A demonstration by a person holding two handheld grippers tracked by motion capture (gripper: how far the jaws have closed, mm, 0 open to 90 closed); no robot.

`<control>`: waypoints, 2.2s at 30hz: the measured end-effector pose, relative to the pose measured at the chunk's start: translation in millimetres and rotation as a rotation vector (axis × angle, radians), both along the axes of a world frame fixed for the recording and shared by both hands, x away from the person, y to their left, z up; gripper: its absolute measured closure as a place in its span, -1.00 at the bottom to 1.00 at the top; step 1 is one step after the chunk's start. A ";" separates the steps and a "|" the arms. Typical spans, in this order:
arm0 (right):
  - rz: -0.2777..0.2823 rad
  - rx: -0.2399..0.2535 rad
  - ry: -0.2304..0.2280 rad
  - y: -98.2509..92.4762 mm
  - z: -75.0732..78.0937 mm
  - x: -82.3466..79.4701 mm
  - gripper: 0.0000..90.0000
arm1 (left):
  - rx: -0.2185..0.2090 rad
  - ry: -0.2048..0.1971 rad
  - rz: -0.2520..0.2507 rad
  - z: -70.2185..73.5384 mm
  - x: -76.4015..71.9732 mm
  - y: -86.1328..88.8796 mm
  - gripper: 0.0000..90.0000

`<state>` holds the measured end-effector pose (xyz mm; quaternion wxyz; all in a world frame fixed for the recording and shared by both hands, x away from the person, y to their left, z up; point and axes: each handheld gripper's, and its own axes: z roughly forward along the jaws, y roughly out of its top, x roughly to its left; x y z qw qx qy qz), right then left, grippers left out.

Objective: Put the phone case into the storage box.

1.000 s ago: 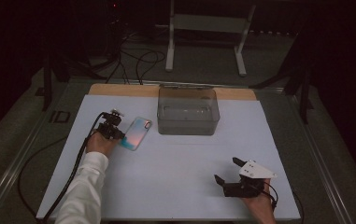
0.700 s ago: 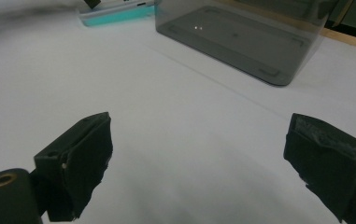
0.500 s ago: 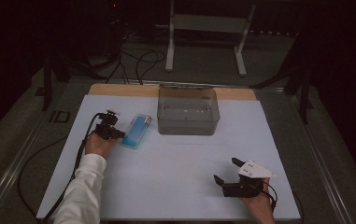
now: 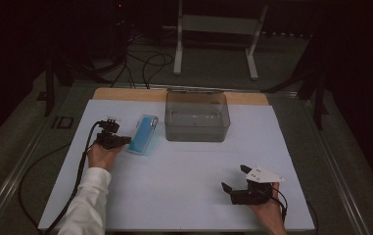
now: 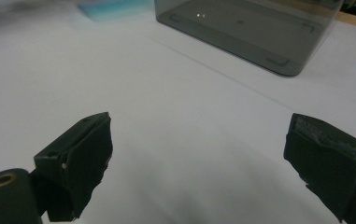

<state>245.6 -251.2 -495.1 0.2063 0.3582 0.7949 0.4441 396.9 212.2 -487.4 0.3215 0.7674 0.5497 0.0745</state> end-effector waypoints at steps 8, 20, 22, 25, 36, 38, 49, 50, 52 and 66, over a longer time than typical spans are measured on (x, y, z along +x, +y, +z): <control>-0.009 -0.002 0.016 -1.5 -0.1 4.7 -0.82 | -0.019 -0.042 0.019 0.3 -10.8 0.8 0.98; -0.012 0.062 0.051 -6.8 8.2 17.3 -0.82 | -0.024 -0.133 0.029 11.3 -27.1 -5.7 0.98; -0.008 0.064 0.053 -6.1 9.8 18.4 -0.82 | -0.026 -0.153 0.031 13.8 -30.2 -7.4 0.98; -0.003 0.079 0.054 -6.2 14.8 22.1 -0.82 | -0.036 -0.189 0.041 17.7 -35.4 -10.1 0.98; 0.030 0.154 0.054 -2.8 33.8 37.3 -0.82 | -0.038 -0.263 0.045 24.9 -46.6 -19.1 0.98; 0.041 0.174 0.059 -1.0 35.9 39.7 -0.82 | -0.042 -0.277 0.046 25.7 -47.8 -21.2 0.98; 0.056 0.225 0.065 14.8 46.9 47.1 -0.82 | -0.046 -0.347 0.029 35.7 -55.1 -37.3 0.98; 0.056 0.228 0.064 16.3 47.9 47.7 -0.82 | -0.050 -0.355 0.028 36.5 -55.7 -38.7 0.97; 0.060 0.245 0.067 19.1 49.9 49.3 -0.82 | -0.058 -0.363 0.026 37.8 -56.5 -40.9 0.97; 0.082 0.271 0.057 44.7 65.9 57.2 -0.82 | -0.062 -0.422 0.022 44.4 -62.9 -59.3 0.97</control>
